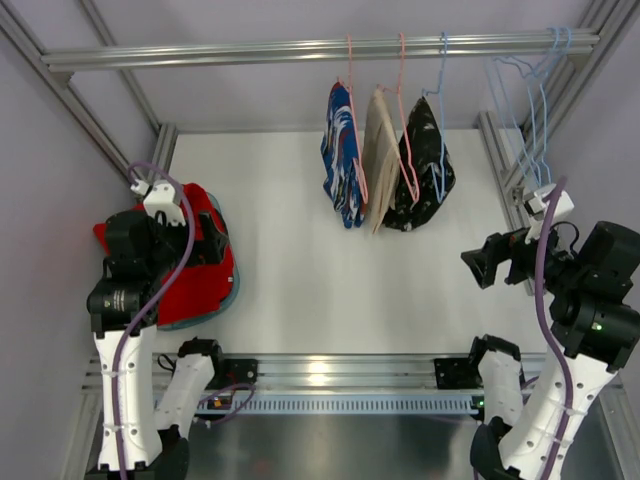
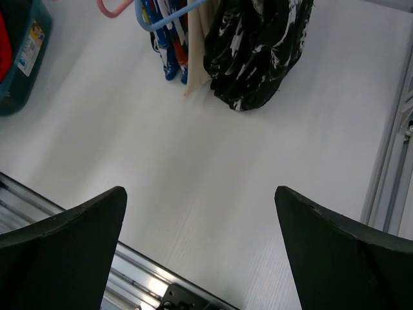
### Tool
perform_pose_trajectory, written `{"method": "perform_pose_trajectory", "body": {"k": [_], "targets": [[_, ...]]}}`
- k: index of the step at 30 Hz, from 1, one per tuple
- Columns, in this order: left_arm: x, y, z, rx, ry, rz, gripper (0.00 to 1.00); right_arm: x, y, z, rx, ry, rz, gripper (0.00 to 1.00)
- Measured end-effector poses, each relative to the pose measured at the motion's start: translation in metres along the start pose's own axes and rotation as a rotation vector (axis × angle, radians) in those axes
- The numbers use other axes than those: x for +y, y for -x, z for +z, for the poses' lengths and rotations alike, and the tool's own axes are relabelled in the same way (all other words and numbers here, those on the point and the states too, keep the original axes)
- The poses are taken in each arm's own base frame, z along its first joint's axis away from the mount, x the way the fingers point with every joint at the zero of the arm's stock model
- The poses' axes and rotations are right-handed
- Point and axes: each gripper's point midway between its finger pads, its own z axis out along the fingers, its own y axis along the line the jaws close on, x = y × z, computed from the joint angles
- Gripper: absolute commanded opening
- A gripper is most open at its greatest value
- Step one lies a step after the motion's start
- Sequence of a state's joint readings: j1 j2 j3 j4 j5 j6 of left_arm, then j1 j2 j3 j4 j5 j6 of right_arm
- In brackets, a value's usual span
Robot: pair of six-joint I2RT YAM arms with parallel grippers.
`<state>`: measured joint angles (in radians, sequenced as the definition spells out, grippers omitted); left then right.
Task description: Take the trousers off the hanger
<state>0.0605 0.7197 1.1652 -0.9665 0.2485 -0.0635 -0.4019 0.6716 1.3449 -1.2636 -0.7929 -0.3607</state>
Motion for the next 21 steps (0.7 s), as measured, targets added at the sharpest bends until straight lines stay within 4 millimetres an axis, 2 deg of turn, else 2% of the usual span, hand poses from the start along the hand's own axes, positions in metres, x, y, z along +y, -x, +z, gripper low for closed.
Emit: {"method": "perform_pose_trajectory", "body": {"k": [3,9,13,17,19,21], "targets": [[0.002,0.003,-0.002,-0.005,0.014,-0.011,0.98,0.003,0.01,-0.003,-0.022,0.004,0.006,1.0],[-0.002,0.024,-0.012,-0.06,0.013,-0.013,0.98,0.015,0.092,-0.02,-0.193,0.059,-0.018,0.99],[-0.007,0.045,-0.018,-0.108,0.007,-0.034,0.98,0.01,0.141,-0.019,-0.275,0.114,0.005,0.99],[-0.011,0.061,-0.023,-0.165,-0.004,-0.058,0.98,-0.003,0.193,0.001,-0.306,0.166,0.027,0.99],[-0.013,0.068,-0.025,-0.194,-0.01,-0.072,0.98,0.008,0.216,0.018,-0.314,0.229,-0.008,0.99],[-0.014,0.073,-0.026,-0.212,-0.013,-0.084,0.98,0.026,0.229,0.042,-0.297,0.301,-0.017,0.98]]}}
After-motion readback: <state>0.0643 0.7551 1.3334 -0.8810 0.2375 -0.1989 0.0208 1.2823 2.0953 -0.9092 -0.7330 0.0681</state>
